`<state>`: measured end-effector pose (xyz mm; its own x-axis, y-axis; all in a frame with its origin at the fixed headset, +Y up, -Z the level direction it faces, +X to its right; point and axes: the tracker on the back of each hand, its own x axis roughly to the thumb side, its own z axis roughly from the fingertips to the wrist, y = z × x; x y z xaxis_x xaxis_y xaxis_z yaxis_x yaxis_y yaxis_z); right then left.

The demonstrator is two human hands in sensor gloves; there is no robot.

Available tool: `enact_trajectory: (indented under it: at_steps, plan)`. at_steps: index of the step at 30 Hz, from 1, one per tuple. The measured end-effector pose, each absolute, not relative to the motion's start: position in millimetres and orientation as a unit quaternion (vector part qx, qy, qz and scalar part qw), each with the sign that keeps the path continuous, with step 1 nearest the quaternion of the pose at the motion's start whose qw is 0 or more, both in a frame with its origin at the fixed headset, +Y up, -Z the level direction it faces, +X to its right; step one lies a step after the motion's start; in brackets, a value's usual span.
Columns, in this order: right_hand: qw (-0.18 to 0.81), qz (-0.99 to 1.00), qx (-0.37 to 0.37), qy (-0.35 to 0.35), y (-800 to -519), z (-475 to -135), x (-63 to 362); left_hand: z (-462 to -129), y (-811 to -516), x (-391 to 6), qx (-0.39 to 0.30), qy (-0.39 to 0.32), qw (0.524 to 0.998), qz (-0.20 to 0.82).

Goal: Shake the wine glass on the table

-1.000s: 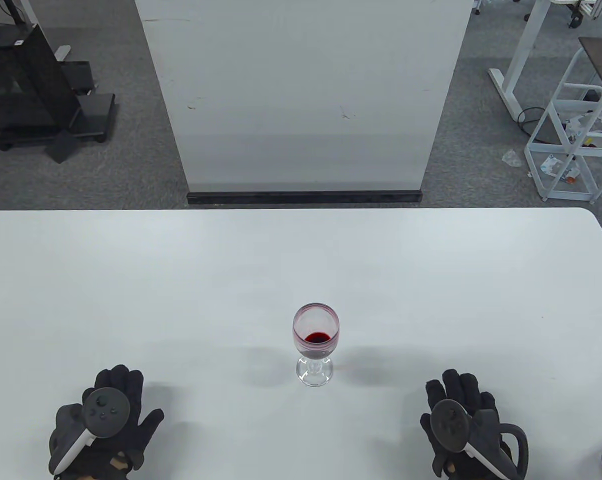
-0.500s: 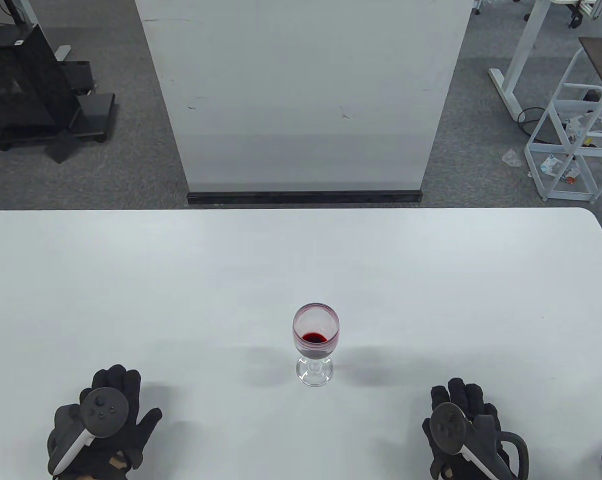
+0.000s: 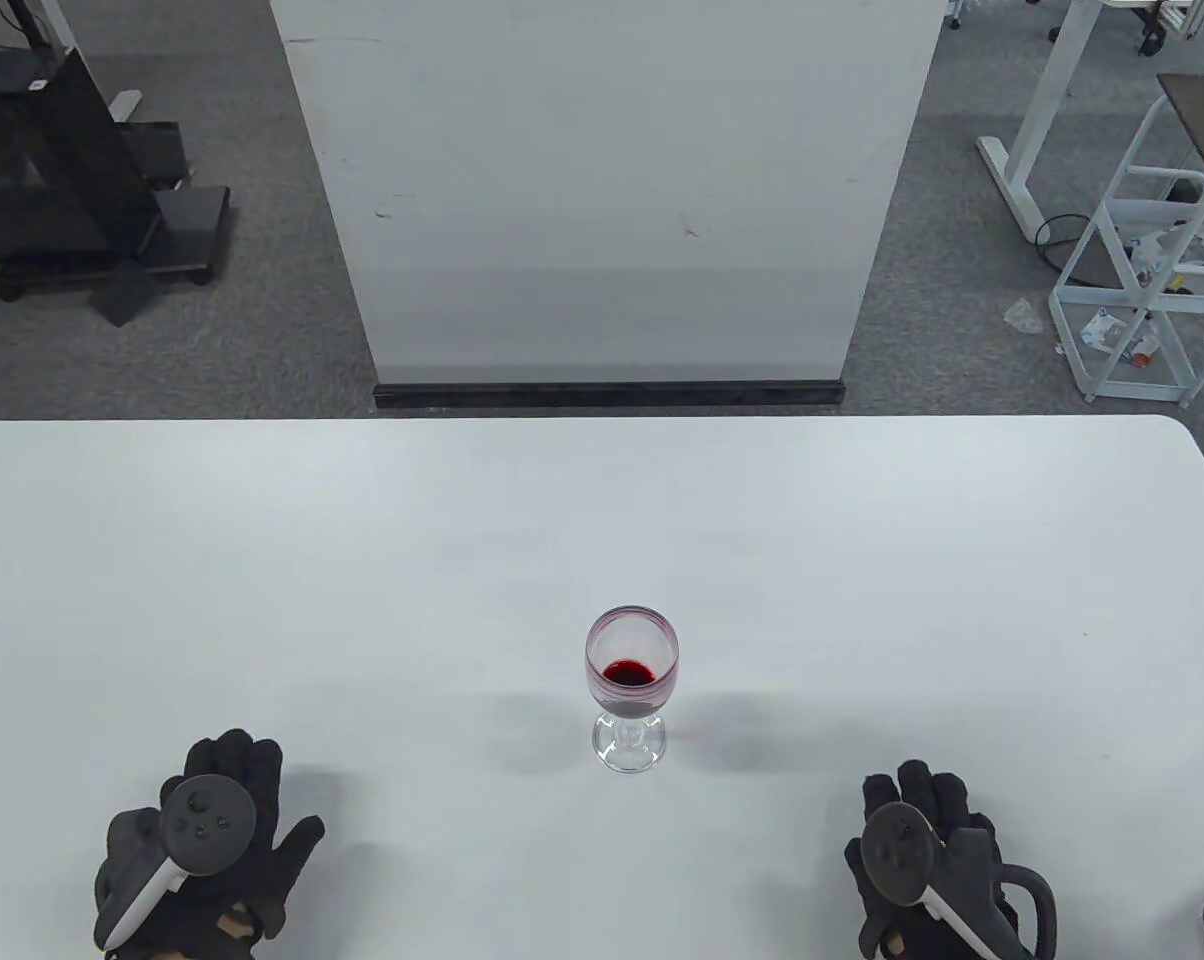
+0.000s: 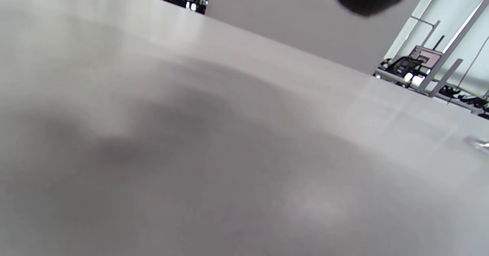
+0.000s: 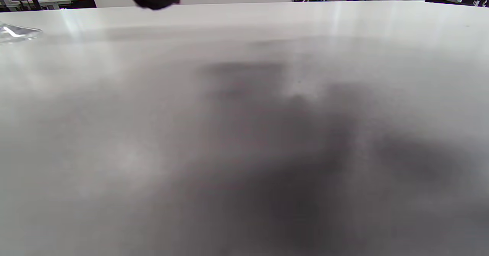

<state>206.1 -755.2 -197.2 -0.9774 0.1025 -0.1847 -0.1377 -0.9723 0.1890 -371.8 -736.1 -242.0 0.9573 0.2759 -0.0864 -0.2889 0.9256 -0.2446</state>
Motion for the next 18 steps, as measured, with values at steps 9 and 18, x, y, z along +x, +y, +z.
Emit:
enact_trajectory:
  at_steps: [9, 18]
  plan:
    - [0.065, 0.988, -0.088, 0.107, -755.9, -197.5, 206.2, -241.6, -735.5, -372.3, -0.126, 0.029, 0.981, 0.143]
    - [0.074, 0.986, -0.100, 0.109, -754.6, -197.1, 208.6, -241.5, -735.5, -372.5, -0.127, 0.029, 0.981, 0.143]
